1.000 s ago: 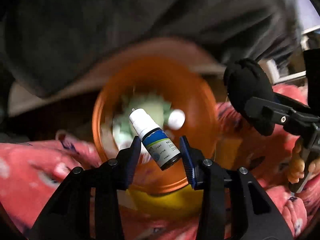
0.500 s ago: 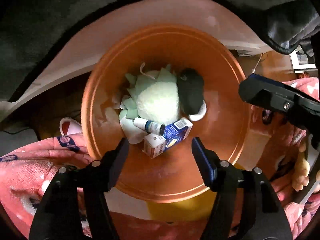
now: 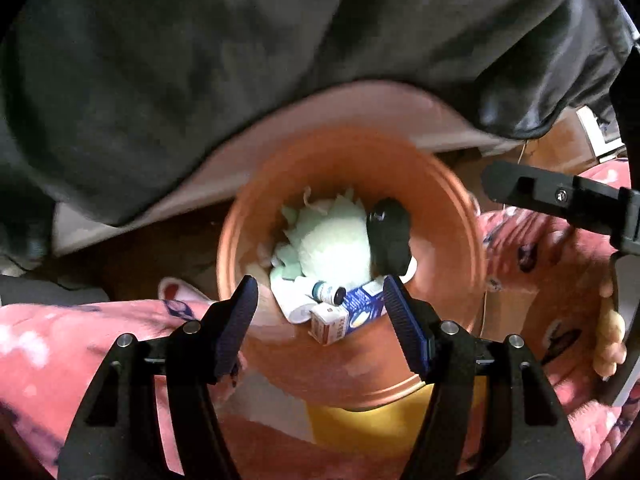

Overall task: Collect trash
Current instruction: 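Return the left tool to the bed and grasp the green glass bottle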

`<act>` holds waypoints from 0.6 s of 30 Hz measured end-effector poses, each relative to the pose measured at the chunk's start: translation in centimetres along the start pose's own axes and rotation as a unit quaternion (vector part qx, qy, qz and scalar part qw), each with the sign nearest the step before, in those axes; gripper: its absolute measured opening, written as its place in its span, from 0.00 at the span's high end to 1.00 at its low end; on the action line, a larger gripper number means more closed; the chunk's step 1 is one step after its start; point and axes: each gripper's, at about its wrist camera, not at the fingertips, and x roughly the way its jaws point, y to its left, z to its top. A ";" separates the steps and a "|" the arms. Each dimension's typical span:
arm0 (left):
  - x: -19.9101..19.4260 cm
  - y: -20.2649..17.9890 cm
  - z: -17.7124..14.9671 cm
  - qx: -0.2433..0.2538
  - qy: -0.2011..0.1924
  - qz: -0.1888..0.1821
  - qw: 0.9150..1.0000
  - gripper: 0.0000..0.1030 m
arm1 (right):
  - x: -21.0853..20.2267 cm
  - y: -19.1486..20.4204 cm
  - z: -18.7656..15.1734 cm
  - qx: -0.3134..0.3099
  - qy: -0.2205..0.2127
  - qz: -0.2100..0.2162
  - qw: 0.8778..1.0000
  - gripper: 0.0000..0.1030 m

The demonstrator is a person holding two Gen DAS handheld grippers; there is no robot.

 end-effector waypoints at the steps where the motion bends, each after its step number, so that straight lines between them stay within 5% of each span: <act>1: -1.4 0.0 -0.2 0.001 -0.018 -0.001 1.000 0.38 | -1.1 0.5 0.0 -0.013 -0.016 -0.001 1.000 0.23; 5: -8.1 0.1 0.0 0.017 -0.094 -0.018 0.995 0.36 | -6.0 2.9 0.1 -0.067 -0.084 -0.007 0.994 0.22; 9: -15.2 1.7 1.7 0.008 -0.187 -0.026 0.982 0.24 | -9.5 4.5 -0.1 -0.102 -0.132 -0.002 0.986 0.21; 12: -20.1 3.5 5.7 -0.005 -0.251 -0.007 0.968 0.20 | -11.1 5.4 -0.2 -0.121 -0.147 0.027 0.981 0.20; 18: -23.5 6.4 15.8 -0.008 -0.336 0.058 0.940 0.13 | -12.7 7.1 -0.2 -0.159 -0.154 0.073 0.972 0.17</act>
